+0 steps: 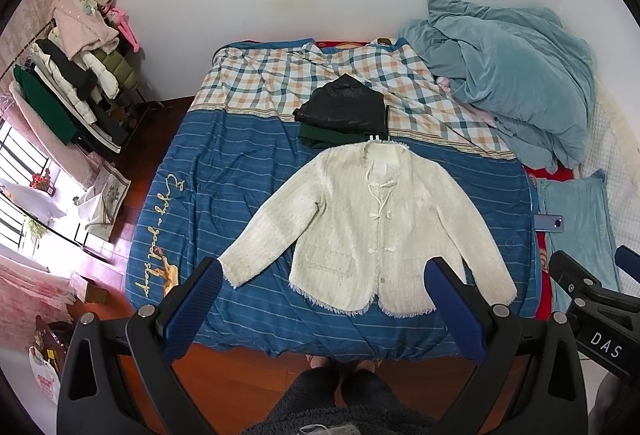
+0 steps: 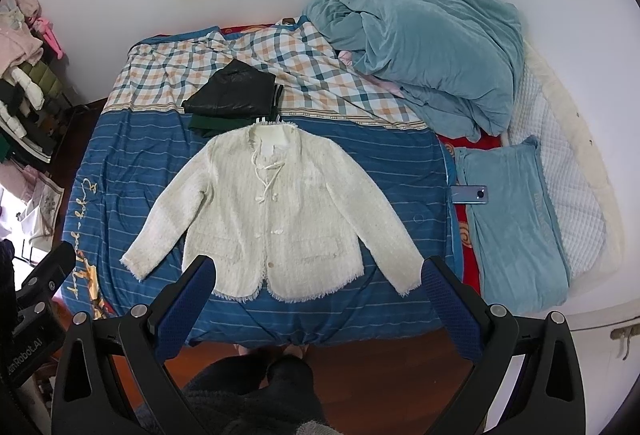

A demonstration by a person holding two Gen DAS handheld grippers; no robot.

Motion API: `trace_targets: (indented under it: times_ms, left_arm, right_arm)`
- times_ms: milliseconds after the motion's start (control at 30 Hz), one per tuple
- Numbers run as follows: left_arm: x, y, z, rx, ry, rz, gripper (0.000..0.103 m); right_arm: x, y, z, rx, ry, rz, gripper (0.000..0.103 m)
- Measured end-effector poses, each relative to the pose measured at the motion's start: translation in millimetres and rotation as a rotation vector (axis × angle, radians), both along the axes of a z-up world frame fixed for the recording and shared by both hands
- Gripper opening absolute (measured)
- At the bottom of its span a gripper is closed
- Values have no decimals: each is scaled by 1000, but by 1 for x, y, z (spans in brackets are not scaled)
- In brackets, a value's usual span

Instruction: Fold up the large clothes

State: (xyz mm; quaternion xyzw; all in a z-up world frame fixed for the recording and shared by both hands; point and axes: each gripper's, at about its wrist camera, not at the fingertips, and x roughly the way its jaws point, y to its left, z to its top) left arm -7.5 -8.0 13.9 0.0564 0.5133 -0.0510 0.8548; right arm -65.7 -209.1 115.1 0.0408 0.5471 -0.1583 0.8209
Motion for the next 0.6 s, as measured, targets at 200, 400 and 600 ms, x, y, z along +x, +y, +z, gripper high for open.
trace_targets:
  times_ms: [200,400,600]
  left_arm:
    - [0,-1,1,1,1,-3,103]
    - [-2,-1,1,0,-3,-2,103]
    - [-3,-2,2,1,-6,-2,103]
  right_arm:
    - [-2,2,0,-3,-1,3,103]
    - [-3,3,1,-3,-5,7,103]
    - [-5,5,2,-2,-7,8,103]
